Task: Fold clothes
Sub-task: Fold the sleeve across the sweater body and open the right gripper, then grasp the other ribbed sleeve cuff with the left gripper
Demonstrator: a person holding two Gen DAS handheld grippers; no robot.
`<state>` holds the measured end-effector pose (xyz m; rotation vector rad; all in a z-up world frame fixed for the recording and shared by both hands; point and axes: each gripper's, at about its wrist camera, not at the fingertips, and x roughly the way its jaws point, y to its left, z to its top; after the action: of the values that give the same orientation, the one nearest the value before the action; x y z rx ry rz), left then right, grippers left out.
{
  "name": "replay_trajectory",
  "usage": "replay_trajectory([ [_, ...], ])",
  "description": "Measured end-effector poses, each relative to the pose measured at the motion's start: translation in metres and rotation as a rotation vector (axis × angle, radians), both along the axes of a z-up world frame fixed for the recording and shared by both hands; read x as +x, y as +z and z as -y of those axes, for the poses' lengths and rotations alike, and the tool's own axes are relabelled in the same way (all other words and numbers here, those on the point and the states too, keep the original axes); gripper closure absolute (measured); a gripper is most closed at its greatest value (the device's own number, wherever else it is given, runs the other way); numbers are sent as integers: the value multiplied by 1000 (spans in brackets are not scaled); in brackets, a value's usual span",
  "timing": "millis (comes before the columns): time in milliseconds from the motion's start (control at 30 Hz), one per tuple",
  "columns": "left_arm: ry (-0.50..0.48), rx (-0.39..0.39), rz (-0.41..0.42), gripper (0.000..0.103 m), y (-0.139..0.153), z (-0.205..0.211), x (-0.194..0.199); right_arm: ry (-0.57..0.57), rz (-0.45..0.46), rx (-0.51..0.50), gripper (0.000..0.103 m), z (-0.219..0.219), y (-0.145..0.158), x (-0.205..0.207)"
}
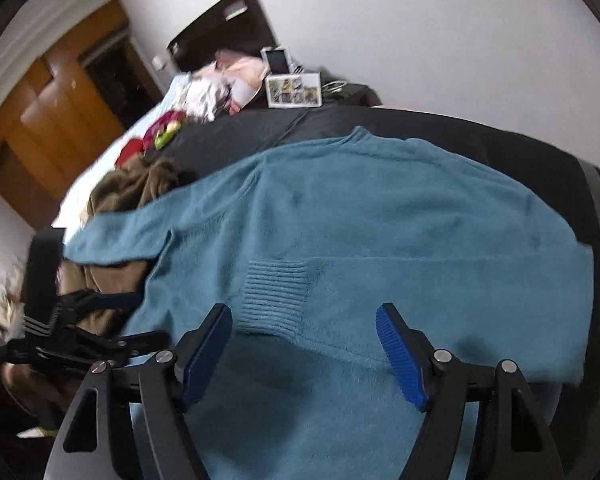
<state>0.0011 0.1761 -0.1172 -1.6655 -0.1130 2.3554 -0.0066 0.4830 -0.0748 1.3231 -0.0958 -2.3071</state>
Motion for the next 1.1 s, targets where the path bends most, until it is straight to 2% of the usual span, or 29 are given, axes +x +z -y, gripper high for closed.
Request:
replay_trajectory([
  [200,-37,114,14,1,-3,-13,-28,-194,84,30,27,-37,-22,10],
  [333,-97,124,-46,2,-4,-31,-46,-217,112,79,27,-41,-40,33],
  [400,-136,145,-50,2,-9,-41,-55,-211,129,112,27,-37,-51,46],
  [467,-166,135,-48,2,-18,-53,-63,-207,144,142,27,-36,-59,57],
  [600,-179,52,-30,7,-33,-69,-71,-210,171,179,27,-34,-74,74],
  [667,-201,40,-40,12,-33,-75,-71,-211,170,194,27,-32,-77,79],
  [733,-236,4,-60,38,-31,-84,-69,-199,150,231,27,-29,-79,83],
  [767,-251,-12,-69,44,-30,-88,-69,-192,143,248,27,-26,-79,84],
  [800,-259,-20,-73,59,-29,-90,-70,-186,137,264,27,-24,-80,84],
  [833,-262,-23,-74,66,-28,-91,-72,-182,132,278,27,-23,-81,84],
  [867,-263,-18,-70,70,-27,-92,-74,-177,127,292,27,-21,-82,84],
  [900,-262,-3,-63,79,-26,-91,-76,-173,123,303,27,-20,-83,84],
  [967,-258,23,-67,86,-19,-89,-82,-170,119,309,27,-20,-84,83],
  [1100,-205,83,-150,87,19,-74,-98,-164,118,305,27,-23,-85,82],
])
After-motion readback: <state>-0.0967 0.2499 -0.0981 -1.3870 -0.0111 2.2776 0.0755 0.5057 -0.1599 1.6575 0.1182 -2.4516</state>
